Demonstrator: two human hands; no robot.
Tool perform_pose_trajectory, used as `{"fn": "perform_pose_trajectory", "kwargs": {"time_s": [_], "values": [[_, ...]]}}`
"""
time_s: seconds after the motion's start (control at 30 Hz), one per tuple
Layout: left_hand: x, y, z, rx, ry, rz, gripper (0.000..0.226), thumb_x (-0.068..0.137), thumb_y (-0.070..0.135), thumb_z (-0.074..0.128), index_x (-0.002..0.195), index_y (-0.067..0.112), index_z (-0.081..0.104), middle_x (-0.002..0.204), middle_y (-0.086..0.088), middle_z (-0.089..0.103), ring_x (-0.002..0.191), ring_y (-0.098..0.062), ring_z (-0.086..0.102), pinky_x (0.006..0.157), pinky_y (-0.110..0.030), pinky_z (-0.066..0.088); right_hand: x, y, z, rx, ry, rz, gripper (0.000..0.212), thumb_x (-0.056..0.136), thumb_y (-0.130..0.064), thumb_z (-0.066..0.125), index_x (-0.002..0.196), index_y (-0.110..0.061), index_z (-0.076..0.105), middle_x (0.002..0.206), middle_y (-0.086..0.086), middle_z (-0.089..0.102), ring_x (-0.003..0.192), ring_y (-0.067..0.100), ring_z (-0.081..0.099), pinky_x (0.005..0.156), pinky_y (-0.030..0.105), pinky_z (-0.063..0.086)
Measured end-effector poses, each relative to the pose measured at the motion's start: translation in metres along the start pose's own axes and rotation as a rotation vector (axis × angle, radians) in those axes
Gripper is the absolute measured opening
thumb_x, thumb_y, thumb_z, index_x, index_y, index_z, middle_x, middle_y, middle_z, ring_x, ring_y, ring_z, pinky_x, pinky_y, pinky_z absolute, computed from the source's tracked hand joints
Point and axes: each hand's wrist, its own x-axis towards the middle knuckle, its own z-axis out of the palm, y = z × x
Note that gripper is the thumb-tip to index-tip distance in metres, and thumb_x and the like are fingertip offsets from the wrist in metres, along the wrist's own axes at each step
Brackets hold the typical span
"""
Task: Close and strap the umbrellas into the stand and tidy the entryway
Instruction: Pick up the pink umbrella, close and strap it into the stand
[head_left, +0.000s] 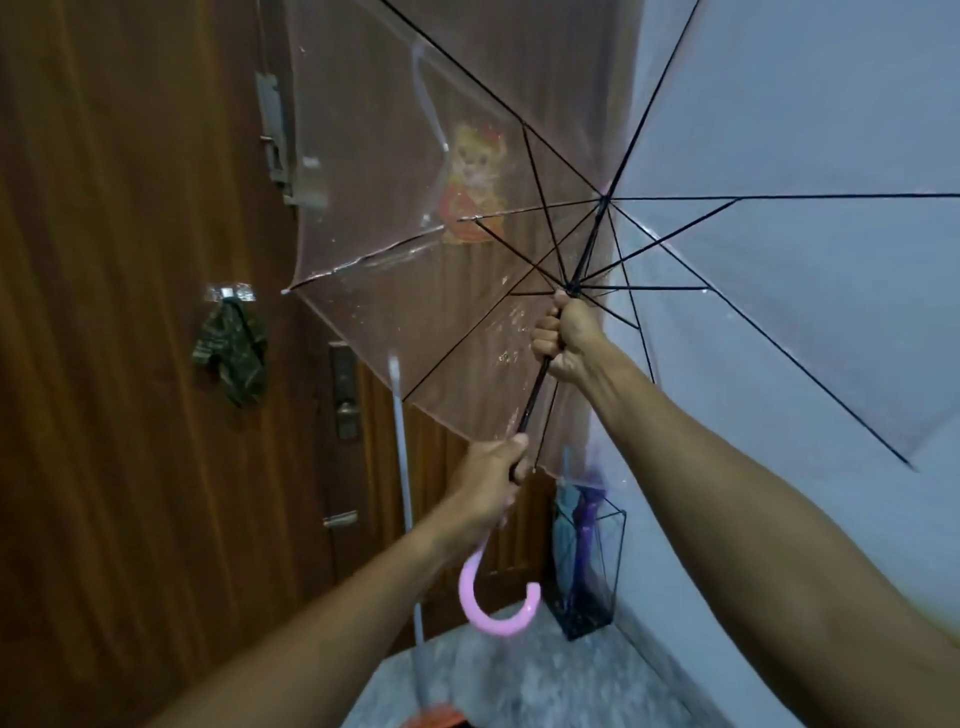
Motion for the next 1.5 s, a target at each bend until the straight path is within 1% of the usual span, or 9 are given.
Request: {"fn": "perform_pose_trajectory", "kwargs": {"time_s": [0.17,0.33,0.5,0.6,0.9,1.0,1.1,1.23,1.5], "values": [[0.046,0.001,0.018,0.066,0.091,0.014,0.049,0.107,0.031,0.038,0.059,0.021,0.042,0.039,0.012,0.037,0.037,-0.004,0.035,0.047,-0.023,0.030,0.033,-0.010,-0.024,0.008,0.025,-0.018,0.044,0.110,-0.028,0.031,0.067,-0.020,0.031,0.038,-0.006,0.022,0.026,0.006,0.018,0.027,0.013,0.015],[0.110,-0.002,0.012,0.058,0.136,-0.027,0.052,0.106,0.026,0.043,0.055,0.018,0.041,0.035,0.010,0.035,0.040,-0.010,0.035,0.050,-0.024,0.030,0.059,0.026,-0.039,0.025,0.079,0.036,0.045,0.108,-0.035,0.038,0.069,-0.014,0.040,0.044,0.004,0.042,0.043,0.017,0.046,0.041,0.027,0.054],[0.167,-0.041,0.004,0.105,0.041,-0.026,0.052,0.104,0.027,0.044,0.053,0.020,0.048,0.034,0.009,0.038,0.033,-0.006,0.035,0.044,-0.023,0.024,0.111,0.042,-0.069,0.019,0.111,0.111,0.050,0.110,-0.039,0.027,0.064,-0.020,0.029,0.038,-0.005,0.020,0.025,0.007,0.016,0.028,0.011,0.011],[0.195,-0.056,0.003,0.051,-0.068,-0.058,0.046,0.103,0.029,0.046,0.061,0.012,0.053,0.035,0.005,0.039,0.033,-0.012,0.034,0.040,-0.022,0.026,0.145,0.033,-0.075,-0.051,0.213,0.048,0.050,0.110,-0.037,0.026,0.063,-0.023,0.025,0.035,-0.007,0.018,0.024,0.006,0.013,0.029,0.012,0.006],[0.257,-0.082,-0.002,-0.111,-0.202,-0.123,0.048,0.108,0.027,0.035,0.061,0.016,0.034,0.036,0.008,0.027,0.027,-0.006,0.021,0.039,-0.020,0.019,0.209,0.011,-0.103,-0.006,0.299,-0.019,0.045,0.110,-0.029,0.027,0.065,-0.022,0.027,0.039,-0.006,0.019,0.028,0.007,0.015,0.027,0.015,0.012],[0.272,-0.077,-0.002,-0.094,-0.220,-0.144,0.048,0.108,0.028,0.035,0.061,0.017,0.034,0.039,0.007,0.026,0.030,-0.007,0.020,0.037,-0.018,0.018,0.216,0.012,-0.110,-0.027,0.355,-0.035,0.044,0.110,-0.031,0.032,0.068,-0.019,0.033,0.041,-0.004,0.027,0.031,0.010,0.027,0.031,0.016,0.032],[0.289,-0.073,0.005,-0.068,-0.181,-0.156,0.046,0.107,0.029,0.037,0.062,0.019,0.034,0.041,0.005,0.024,0.031,-0.009,0.020,0.040,-0.019,0.017,0.214,0.027,-0.115,-0.077,0.313,0.001,0.043,0.108,-0.036,0.036,0.068,-0.020,0.040,0.047,-0.001,0.041,0.046,0.020,0.055,0.057,0.029,0.054],[0.315,-0.071,0.016,-0.035,-0.097,-0.165,0.044,0.106,0.028,0.040,0.063,0.019,0.038,0.046,0.003,0.026,0.029,-0.008,0.021,0.038,-0.016,0.019,0.214,0.041,-0.123,-0.111,0.202,0.085,0.042,0.108,-0.040,0.033,0.072,-0.022,0.041,0.052,-0.003,0.062,0.061,0.020,0.071,0.056,0.030,0.046],[0.349,-0.078,0.035,0.004,-0.072,-0.193,0.038,0.104,0.022,0.035,0.066,0.017,0.037,0.042,0.007,0.026,0.035,-0.010,0.024,0.043,-0.022,0.020,0.224,0.047,-0.146,-0.122,0.152,0.143,0.044,0.109,-0.036,0.033,0.070,-0.019,0.044,0.064,0.006,0.074,0.057,0.022,0.067,0.063,0.034,0.053]]}}
